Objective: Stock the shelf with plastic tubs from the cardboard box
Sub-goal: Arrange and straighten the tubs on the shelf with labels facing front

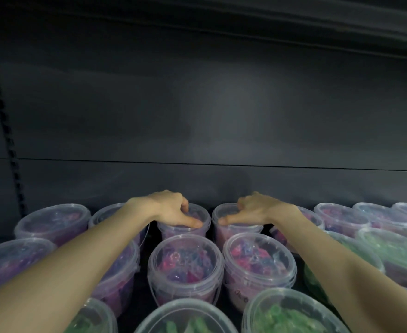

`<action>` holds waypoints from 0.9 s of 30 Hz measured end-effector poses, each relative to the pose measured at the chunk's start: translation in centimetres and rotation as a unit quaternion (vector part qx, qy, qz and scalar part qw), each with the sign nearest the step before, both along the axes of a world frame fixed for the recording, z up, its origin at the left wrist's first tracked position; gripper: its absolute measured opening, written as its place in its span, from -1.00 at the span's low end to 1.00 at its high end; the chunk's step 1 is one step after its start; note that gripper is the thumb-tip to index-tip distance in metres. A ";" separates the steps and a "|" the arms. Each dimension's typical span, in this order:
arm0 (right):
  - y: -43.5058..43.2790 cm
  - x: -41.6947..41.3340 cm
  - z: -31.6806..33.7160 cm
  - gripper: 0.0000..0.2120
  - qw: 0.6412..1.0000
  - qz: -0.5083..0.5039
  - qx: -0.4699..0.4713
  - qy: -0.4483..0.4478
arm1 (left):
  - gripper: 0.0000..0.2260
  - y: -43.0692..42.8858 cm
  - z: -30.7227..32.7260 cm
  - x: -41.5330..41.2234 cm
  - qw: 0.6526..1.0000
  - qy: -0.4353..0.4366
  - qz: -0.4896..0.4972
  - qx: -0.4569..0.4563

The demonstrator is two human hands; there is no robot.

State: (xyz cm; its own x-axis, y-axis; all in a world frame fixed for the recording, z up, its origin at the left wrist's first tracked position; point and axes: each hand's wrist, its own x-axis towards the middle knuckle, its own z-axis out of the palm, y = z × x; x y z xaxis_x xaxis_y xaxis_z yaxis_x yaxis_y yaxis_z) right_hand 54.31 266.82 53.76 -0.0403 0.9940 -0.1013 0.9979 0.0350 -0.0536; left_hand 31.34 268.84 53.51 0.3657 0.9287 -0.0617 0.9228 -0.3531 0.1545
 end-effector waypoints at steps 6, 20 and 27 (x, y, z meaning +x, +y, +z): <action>0.1 0.1 0.1 -0.33 0.997 0.020 -0.015 0.069 | -0.42 -0.5 0.0 0.2 1.000 -0.006 -0.005 0.001; 0.0 0.2 -0.2 -0.34 0.997 0.014 -0.012 0.081 | -0.32 -1.3 -0.2 0.4 0.999 0.034 0.021 0.007; -0.4 0.4 -0.3 -0.40 0.995 0.017 -0.004 0.097 | -0.31 -1.5 -0.2 0.9 0.996 0.074 0.029 0.049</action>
State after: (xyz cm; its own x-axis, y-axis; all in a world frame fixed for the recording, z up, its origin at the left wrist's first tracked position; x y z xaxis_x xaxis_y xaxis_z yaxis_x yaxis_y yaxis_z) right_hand 54.72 266.45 53.50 -0.0942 0.9908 -0.0967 0.9668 0.0678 -0.2465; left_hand 32.23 267.34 53.34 0.3045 0.9523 -0.0187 0.9523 -0.3048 -0.0171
